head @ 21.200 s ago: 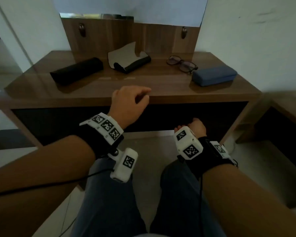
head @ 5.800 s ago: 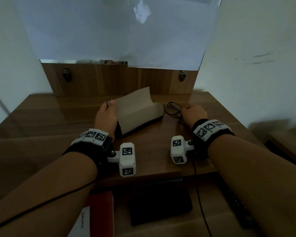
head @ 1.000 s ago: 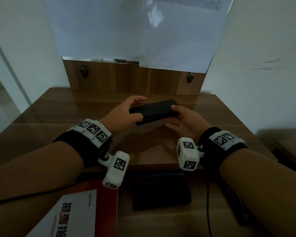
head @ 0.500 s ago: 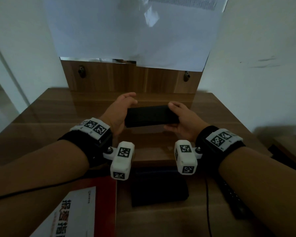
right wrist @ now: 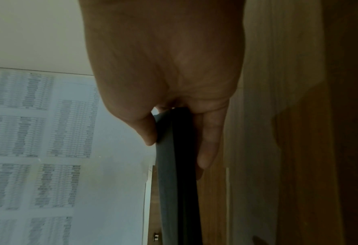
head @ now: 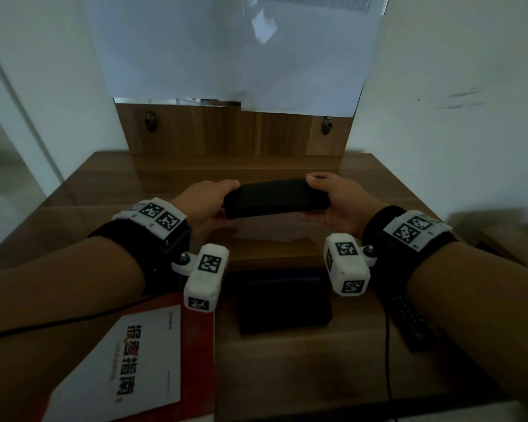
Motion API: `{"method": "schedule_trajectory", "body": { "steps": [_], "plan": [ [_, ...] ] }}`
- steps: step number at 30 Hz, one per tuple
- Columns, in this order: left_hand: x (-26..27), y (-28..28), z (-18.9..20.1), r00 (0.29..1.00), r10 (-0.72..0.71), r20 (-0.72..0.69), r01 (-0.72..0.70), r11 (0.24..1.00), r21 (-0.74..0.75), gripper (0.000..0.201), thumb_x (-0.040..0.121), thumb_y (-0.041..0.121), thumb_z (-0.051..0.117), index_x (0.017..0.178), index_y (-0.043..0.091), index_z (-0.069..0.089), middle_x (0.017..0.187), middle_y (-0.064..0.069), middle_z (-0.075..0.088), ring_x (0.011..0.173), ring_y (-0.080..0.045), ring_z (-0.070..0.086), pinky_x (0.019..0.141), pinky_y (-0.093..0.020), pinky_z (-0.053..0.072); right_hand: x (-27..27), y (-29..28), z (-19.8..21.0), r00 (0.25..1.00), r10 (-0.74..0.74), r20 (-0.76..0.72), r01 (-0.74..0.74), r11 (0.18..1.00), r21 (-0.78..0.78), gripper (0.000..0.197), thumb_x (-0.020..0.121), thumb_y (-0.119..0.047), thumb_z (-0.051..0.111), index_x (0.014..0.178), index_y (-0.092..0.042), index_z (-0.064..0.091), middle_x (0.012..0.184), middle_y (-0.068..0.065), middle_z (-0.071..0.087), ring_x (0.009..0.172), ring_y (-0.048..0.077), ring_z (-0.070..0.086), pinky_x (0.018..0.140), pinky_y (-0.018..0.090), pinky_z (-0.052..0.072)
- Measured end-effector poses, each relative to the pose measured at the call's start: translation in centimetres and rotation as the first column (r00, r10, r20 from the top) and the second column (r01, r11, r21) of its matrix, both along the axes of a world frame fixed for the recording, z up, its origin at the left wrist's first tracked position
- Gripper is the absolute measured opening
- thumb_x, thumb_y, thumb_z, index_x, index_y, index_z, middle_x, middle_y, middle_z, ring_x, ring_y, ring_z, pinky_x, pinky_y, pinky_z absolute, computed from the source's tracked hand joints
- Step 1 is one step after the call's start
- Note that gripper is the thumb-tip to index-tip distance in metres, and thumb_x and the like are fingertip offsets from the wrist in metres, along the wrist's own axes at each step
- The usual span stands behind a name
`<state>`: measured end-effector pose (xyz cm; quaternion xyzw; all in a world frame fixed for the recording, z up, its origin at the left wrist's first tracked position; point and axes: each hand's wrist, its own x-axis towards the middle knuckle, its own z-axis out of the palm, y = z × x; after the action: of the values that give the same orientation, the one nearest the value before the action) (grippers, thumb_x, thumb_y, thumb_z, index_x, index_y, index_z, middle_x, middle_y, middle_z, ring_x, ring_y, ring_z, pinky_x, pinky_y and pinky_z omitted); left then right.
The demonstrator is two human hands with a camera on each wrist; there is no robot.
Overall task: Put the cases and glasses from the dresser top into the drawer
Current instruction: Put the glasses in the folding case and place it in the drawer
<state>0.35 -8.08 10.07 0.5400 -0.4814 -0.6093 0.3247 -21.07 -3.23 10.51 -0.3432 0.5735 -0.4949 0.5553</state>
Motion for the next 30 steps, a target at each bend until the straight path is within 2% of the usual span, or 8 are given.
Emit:
{"method": "schedule_trajectory", "body": {
  "steps": [3,7,9,12,14,17,22,30],
  "plan": [
    [0.8,1.3,0.4,0.999,0.001,0.047,-0.001,1.0,0.011,0.034,0.095,0.025,0.057,0.123,0.005,0.054,0.122,-0.016,0.057,0.111,-0.03,0.059,0.075,-0.038,0.057,0.5,1.5,0.5,1.0,0.014,-0.025,-0.013,0.998,0.058,0.01,0.097,-0.022,0.052,0.103,-0.016,0.056,0.107,0.009,0.057,0.094,0.025,0.061,0.055,0.03,0.058],
    [1.6,2.7,0.1,0.994,0.038,0.107,-0.033,0.998,-0.046,0.028,0.092,0.028,0.062,0.106,0.004,0.06,0.12,-0.017,0.063,0.108,-0.03,0.063,0.078,-0.037,0.056,1.2,3.6,1.2,0.968,0.035,-0.248,0.0,0.99,0.142,0.023,0.09,-0.036,0.062,0.092,-0.013,0.059,0.08,0.005,0.058,0.06,0.016,0.056,0.038,0.021,0.04],
    [1.8,3.8,0.2,0.986,0.017,0.163,-0.007,0.998,-0.059,0.029,0.091,0.031,0.064,0.1,0.004,0.06,0.115,-0.016,0.065,0.099,-0.029,0.066,0.081,-0.039,0.057,1.2,4.6,1.6,0.935,0.051,-0.35,0.006,0.987,0.161,0.027,0.087,-0.04,0.064,0.086,-0.013,0.058,0.074,0.004,0.054,0.054,0.013,0.048,0.041,0.021,0.032],
    [1.9,5.3,0.2,0.967,-0.019,0.255,0.046,0.994,-0.1,0.03,0.093,0.033,0.061,0.099,0.003,0.059,0.108,-0.015,0.066,0.078,-0.02,0.065,0.068,-0.031,0.058,0.9,6.1,1.8,0.889,0.09,-0.449,0.005,0.979,0.205,0.032,0.085,-0.043,0.066,0.085,-0.013,0.056,0.074,0.004,0.051,0.056,0.013,0.044,0.047,0.023,0.029],
    [1.9,6.4,-0.1,0.966,-0.026,0.256,0.053,0.994,-0.099,0.023,0.094,0.028,0.059,0.099,0.006,0.058,0.104,-0.011,0.065,0.08,-0.018,0.064,0.059,-0.025,0.057,0.7,7.1,1.4,0.884,0.126,-0.449,-0.009,0.968,0.252,0.032,0.085,-0.043,0.066,0.088,-0.012,0.056,0.077,0.005,0.05,0.058,0.014,0.042,0.05,0.025,0.03],
    [1.7,8.2,-1.1,0.983,-0.05,0.175,0.057,0.998,-0.032,0.017,0.095,0.021,0.058,0.103,0.007,0.059,0.109,-0.012,0.064,0.094,-0.023,0.065,0.072,-0.033,0.057,0.3,8.7,0.2,0.884,0.143,-0.444,-0.002,0.953,0.302,0.029,0.087,-0.04,0.064,0.085,-0.013,0.053,0.073,0.004,0.047,0.055,0.014,0.04,0.049,0.025,0.028],
    [1.6,10.3,-3.2,0.961,-0.132,0.244,0.121,0.991,0.058,0.023,0.095,0.022,0.058,0.111,0.005,0.059,0.11,-0.012,0.066,0.099,-0.027,0.067,0.075,-0.035,0.058,0.3,11.2,-2.0,0.865,0.186,-0.465,0.004,0.926,0.379,0.029,0.089,-0.036,0.063,0.081,-0.011,0.052,0.072,0.006,0.048,0.056,0.017,0.042,0.051,0.027,0.032],
    [1.6,12.2,-6.0,0.919,-0.214,0.33,0.145,0.965,0.221,0.015,0.096,0.019,0.057,0.104,0.007,0.056,0.108,-0.013,0.067,0.098,-0.028,0.068,0.083,-0.04,0.058,1.1,13.6,-4.8,0.893,0.243,-0.379,-0.038,0.879,0.475,0.021,0.094,-0.026,0.058,0.1,-0.005,0.057,0.087,0.01,0.059,0.07,0.024,0.057,0.047,0.031,0.047]
  ]
}}
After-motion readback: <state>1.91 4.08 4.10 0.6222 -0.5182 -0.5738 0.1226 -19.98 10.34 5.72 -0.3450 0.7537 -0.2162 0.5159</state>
